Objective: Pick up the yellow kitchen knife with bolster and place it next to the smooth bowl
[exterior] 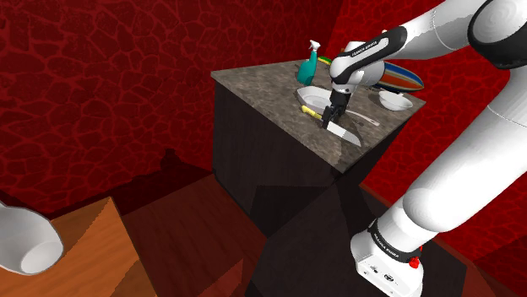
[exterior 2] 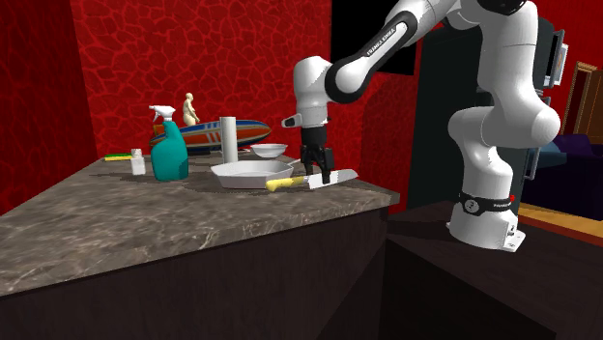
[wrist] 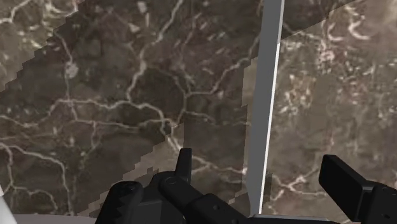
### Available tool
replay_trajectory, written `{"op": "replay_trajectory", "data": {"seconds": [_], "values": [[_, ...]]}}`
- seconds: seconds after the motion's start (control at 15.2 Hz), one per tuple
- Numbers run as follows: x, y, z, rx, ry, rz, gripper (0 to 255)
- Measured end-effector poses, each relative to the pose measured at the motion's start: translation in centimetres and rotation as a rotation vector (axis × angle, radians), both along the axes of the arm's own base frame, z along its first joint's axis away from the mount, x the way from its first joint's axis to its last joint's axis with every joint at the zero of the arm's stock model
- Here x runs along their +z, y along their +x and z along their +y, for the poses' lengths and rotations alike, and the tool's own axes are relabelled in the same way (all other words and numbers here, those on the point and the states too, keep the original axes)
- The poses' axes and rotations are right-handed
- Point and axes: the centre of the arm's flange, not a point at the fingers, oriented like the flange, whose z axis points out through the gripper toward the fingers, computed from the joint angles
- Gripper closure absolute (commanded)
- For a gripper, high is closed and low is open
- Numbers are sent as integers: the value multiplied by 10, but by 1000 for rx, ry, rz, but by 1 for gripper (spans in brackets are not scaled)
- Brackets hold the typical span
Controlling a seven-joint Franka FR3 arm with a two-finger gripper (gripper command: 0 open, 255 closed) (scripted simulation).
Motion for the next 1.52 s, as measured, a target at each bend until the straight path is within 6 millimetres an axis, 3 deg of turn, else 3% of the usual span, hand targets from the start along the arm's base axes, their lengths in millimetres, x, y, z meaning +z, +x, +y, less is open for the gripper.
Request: {"op": "replay_trajectory", "data": {"seconds": [0.33,0.4,1.06,1.52], "values": [[-1,0,0,0,0,0,0],[-1,0,0,0,0,0,255],[-1,0,0,0,0,-1,255],[31,1,1,0,0,-1,255]]}}
